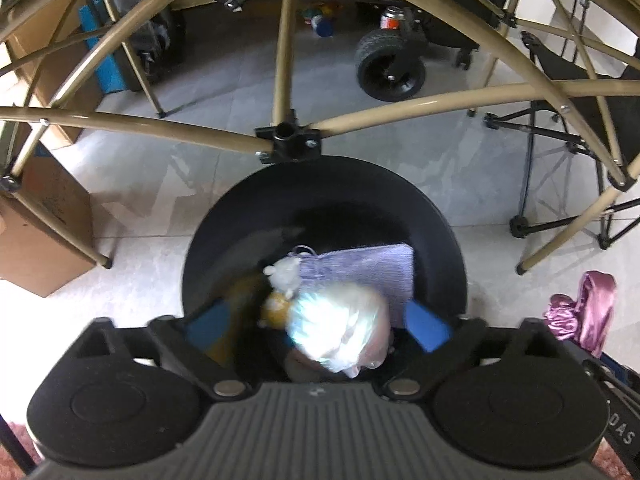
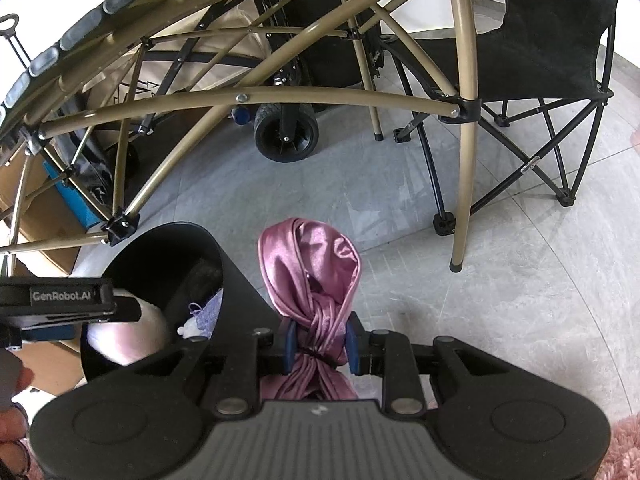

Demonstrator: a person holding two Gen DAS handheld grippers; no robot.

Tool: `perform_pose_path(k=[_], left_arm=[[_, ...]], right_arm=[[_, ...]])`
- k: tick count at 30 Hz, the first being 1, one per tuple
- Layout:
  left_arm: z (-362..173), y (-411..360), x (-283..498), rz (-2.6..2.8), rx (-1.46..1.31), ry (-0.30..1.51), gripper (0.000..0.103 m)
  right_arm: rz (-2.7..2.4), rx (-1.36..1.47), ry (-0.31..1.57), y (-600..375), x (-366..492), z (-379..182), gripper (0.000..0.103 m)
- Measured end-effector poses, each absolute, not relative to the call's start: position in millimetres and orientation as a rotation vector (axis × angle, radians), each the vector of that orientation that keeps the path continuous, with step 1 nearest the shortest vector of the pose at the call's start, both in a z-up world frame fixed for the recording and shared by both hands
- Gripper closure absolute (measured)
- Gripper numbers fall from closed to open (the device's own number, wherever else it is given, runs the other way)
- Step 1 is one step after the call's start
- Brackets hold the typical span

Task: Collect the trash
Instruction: 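Open the left gripper over the bin to drop the plastic bag, then lower the right gripper into the bin and open it to drop the scrunchie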

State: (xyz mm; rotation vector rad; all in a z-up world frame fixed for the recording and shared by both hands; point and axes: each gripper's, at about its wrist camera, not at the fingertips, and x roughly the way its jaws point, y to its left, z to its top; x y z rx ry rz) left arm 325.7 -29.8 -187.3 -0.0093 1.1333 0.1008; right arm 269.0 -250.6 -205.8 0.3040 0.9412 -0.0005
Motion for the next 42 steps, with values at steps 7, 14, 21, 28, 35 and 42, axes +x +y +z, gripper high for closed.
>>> perform_pose_path(k=[7, 14, 21, 28, 35, 42], left_arm=[[-188, -26, 325, 0.096, -0.013, 1.149, 0.0], [-190, -27, 324, 0.097, -0.007, 1.155, 0.0], [-189, -23, 321, 0.101, -0.003, 1.148, 0.0], [-184, -7, 314, 0.127, -0.008, 1.128, 0.0], [-175, 23, 306, 0.158, -0.046, 1.099, 0.0], [-167, 57, 294, 0.188, -0.093, 1.077, 0.0]], right_arm=[[0.001, 0.303, 0.937, -250, 268, -205, 0.08], [0.003, 0.302, 0.933, -250, 267, -203, 0.08], [0.006, 0.302, 0.921, -249, 266, -199, 0.08], [0.025, 0.296, 0.892, -242, 264, -193, 0.08], [0.069, 0.279, 0.847, -221, 262, -179, 0.08], [0.122, 0.242, 0.828, -189, 266, -170, 0.08]])
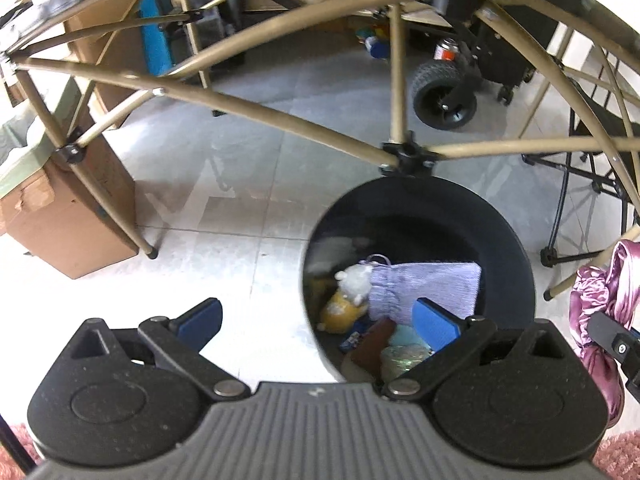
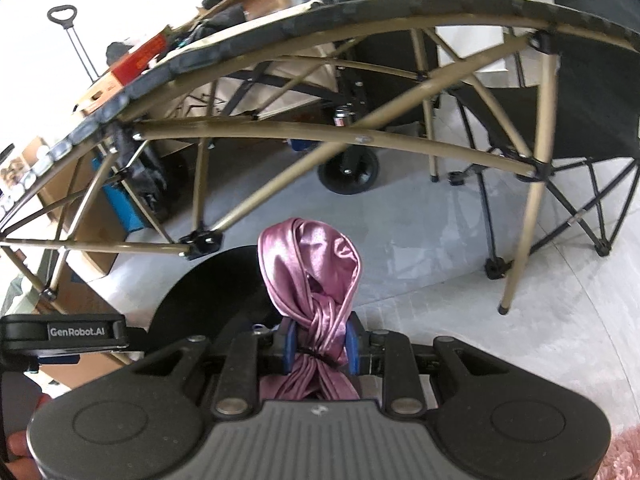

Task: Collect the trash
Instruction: 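Lower the right gripper into the bin and open it to drop the scrunchie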

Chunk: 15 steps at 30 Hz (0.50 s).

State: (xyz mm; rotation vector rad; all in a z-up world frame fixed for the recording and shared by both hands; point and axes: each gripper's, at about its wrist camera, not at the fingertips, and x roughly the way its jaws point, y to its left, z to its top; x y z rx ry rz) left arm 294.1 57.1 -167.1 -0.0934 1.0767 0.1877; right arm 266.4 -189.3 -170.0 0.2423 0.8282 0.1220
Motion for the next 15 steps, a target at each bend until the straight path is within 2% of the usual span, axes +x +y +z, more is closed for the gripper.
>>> perform_pose_path(k=[15], left_arm=[[-164, 128, 273, 0.261, -0.188, 1.061, 0.0]], right_arm=[[0.21, 0.138, 0.854, -110, 291, -168, 0.079]])
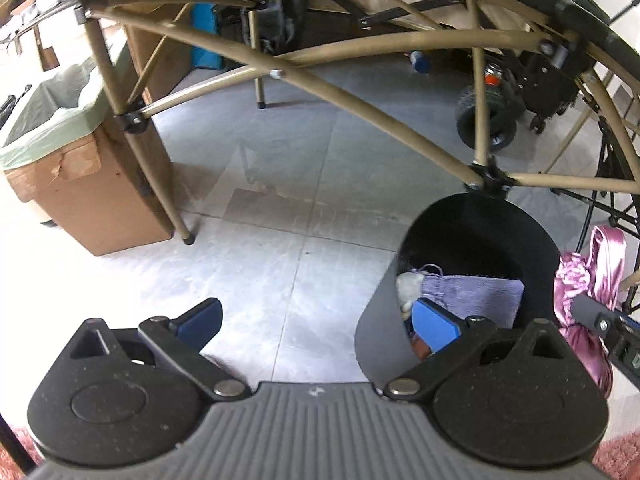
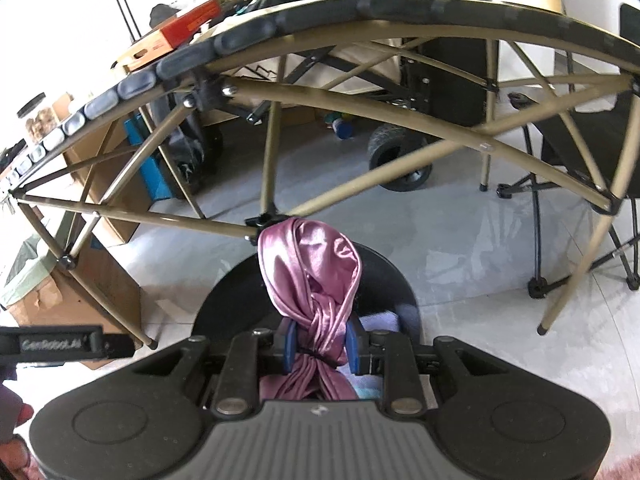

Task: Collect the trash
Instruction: 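Lower the right gripper into the bin and open it to drop the scrunchie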

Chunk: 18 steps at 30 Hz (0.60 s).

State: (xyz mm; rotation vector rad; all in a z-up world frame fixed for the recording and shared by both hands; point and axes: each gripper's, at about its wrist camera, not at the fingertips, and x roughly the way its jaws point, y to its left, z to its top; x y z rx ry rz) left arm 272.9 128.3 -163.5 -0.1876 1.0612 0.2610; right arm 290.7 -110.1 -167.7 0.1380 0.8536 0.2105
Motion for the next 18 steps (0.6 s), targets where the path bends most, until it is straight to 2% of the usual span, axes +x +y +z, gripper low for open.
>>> perform_pose_path(k=[10, 13, 15, 16, 17, 18], left_arm=[[-164, 150, 266, 0.273, -0.215, 1.062, 0.0], [-164, 151, 265, 0.279, -0.208, 1.06, 0.0], [-164, 152, 264, 0.284, -0.205, 1.058, 0.0], [-164, 152, 264, 0.284, -0.205, 1.059, 0.0], [-165, 153, 264, 0.285, -0.207, 1.06, 0.0], [-165, 154, 264, 0.287, -0.209, 1.061, 0.0]], right_arm=[[0.213, 0.105, 0.89, -79, 312, -181, 0.079], [0.209, 0.116, 0.914, -79, 316, -186, 0.073], [0.184, 0.133, 0.93, -80, 319, -190, 0.064], [0.177, 0.143, 0.937, -81, 320, -191, 0.049], [0.17, 0.153, 0.938, -83, 321, -191, 0.028], [0.165, 0.159, 0.936, -84, 321, -191, 0.019]])
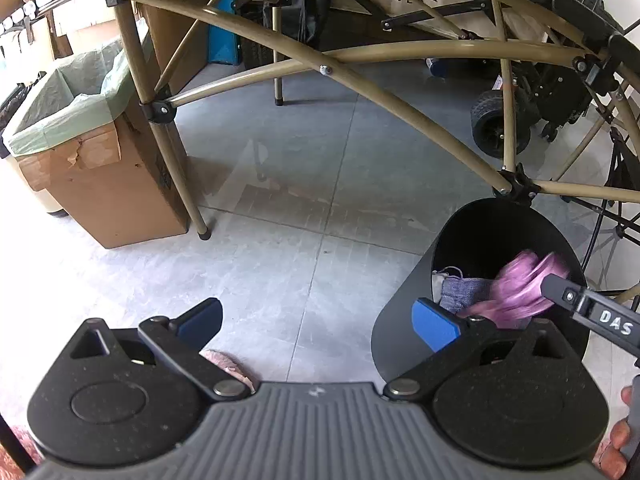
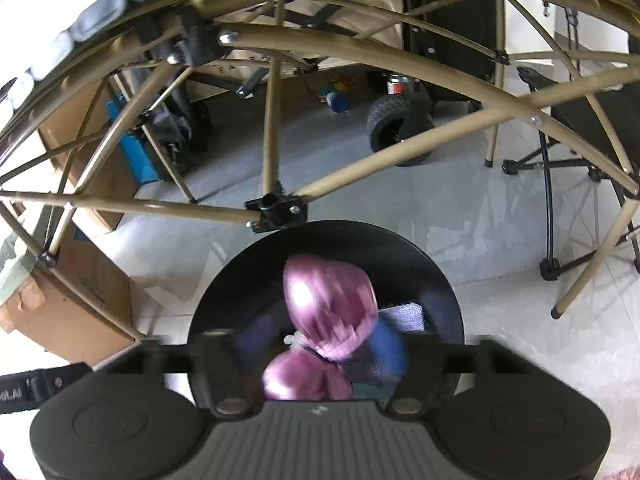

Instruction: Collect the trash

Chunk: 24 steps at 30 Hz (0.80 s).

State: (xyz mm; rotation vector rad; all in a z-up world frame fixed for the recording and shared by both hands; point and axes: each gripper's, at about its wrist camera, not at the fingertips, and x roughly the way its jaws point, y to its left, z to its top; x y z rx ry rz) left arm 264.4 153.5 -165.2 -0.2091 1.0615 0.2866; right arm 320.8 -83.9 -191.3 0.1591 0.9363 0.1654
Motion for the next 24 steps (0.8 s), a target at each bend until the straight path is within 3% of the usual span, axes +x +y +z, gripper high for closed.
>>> perform_pose_path(k=[1, 3, 14, 24], left_arm=[[-165, 154, 265, 0.288, -0.209, 1.062, 0.0], [-166, 154, 265, 0.288, -0.208, 1.063, 0.0], [-157, 148, 261, 0.276, -0.194, 1.03, 0.0], [-122, 130, 237, 0.251, -0.167, 0.892, 0.0]], right_arm=[[0.164, 0.163, 0.929, -85, 320, -191, 0.009], [0.16, 0.156, 0.918, -85, 320, -190, 0.0], [0.203, 0.127, 0.873, -90, 314, -184, 0.0], [0.245, 0.126, 0.765, -107, 282, -143, 0.0]])
